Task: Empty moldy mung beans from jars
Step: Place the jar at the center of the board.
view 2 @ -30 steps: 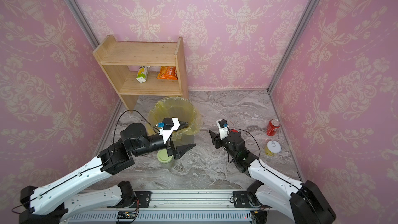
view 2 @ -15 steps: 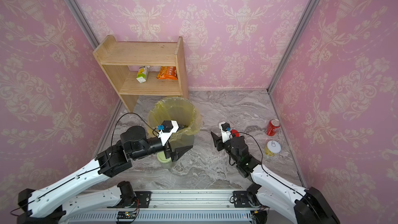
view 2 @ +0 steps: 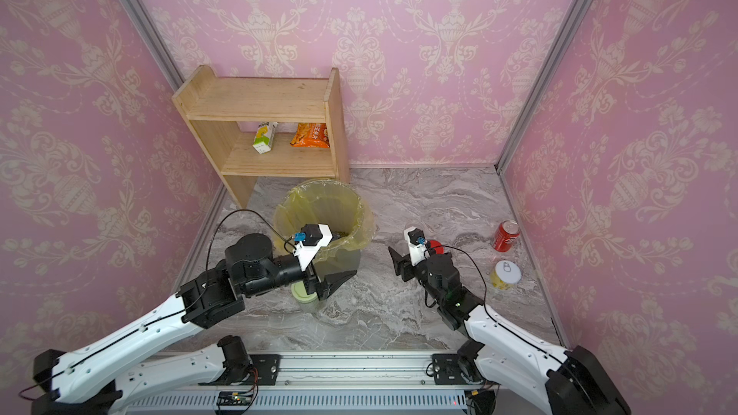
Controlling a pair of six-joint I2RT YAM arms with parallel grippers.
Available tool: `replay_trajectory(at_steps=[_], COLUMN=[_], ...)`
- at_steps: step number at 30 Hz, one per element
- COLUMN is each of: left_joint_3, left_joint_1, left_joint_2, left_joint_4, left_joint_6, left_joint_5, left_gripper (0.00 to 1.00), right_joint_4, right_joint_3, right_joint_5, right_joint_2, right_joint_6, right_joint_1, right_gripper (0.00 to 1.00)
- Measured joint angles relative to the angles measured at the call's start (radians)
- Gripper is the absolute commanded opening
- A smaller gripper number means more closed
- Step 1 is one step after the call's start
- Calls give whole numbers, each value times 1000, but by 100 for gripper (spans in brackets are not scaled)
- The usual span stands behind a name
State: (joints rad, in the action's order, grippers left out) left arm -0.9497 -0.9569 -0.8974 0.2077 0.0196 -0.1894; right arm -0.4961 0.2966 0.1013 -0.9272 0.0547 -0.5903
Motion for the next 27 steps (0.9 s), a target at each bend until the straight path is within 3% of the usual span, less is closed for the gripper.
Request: replay_trajectory(at_steps=[14,27], left_joint_3=[-30,-157], left_joint_1=[0,-29], left_joint_2=[-13,34], left_joint_4=[153,519], left_joint_6=[-36,-161], left_joint_5=[52,193], left_gripper=[99,95], right_joint_4=[100,192], right_joint_3=[-5,-5], right_joint_5=[1,46], right_joint_2=[211,259], right_joint_6=[1,40], right_joint_1=[-2,1], right_gripper=[85,89])
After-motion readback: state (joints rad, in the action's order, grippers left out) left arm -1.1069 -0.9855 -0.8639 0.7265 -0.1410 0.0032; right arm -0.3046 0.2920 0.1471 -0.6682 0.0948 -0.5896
